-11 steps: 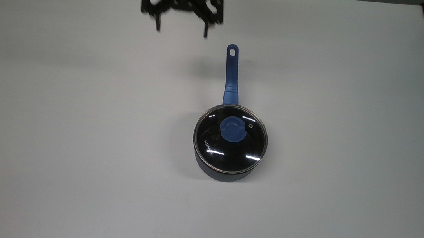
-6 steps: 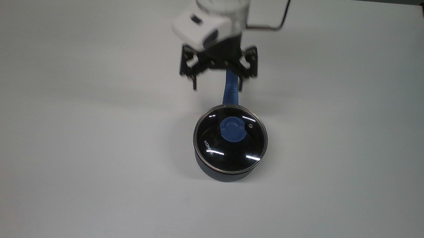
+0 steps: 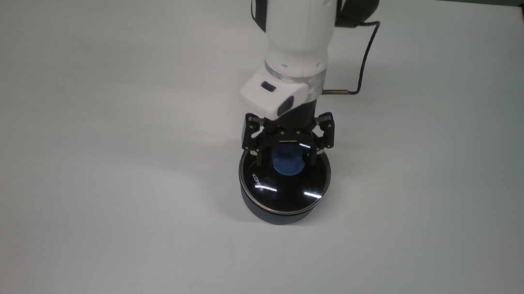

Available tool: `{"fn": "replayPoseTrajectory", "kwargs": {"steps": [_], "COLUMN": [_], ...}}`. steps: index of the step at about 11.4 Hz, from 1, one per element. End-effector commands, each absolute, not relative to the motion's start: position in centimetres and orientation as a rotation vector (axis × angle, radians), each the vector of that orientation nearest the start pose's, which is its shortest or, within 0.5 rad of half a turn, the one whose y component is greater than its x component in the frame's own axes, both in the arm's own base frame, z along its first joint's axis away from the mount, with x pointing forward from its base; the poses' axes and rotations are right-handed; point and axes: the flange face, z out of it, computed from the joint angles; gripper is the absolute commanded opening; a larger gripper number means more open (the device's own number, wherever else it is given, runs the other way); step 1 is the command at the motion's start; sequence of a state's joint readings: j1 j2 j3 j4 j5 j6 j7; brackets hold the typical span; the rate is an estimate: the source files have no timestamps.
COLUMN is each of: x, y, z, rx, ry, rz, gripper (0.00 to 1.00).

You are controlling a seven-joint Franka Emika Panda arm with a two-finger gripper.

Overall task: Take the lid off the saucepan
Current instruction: 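Lower the open gripper over the blue knob of the glass lid, then close the gripper on the blue lid knob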

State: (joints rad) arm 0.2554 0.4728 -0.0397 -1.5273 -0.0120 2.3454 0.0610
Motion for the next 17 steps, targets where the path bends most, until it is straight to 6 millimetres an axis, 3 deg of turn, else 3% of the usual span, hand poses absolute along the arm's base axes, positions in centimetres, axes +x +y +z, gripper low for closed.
{"fn": "replayPoseTrajectory", "kwargs": {"steps": [1, 6, 13, 17], "x": [70.6, 70.3, 69.3, 69.2], "y": [16.6, 16.7, 16.6, 16.5], "z": [41.9, 42.1, 42.5, 42.7], "rx": [-3.076, -3.081, -3.100, -3.099], "ry": [-0.318, -0.325, -0.399, -0.458], "rz": [-0.570, -0.555, -0.474, -0.466], "gripper": [1.00, 0.77, 0.73, 0.43]}}
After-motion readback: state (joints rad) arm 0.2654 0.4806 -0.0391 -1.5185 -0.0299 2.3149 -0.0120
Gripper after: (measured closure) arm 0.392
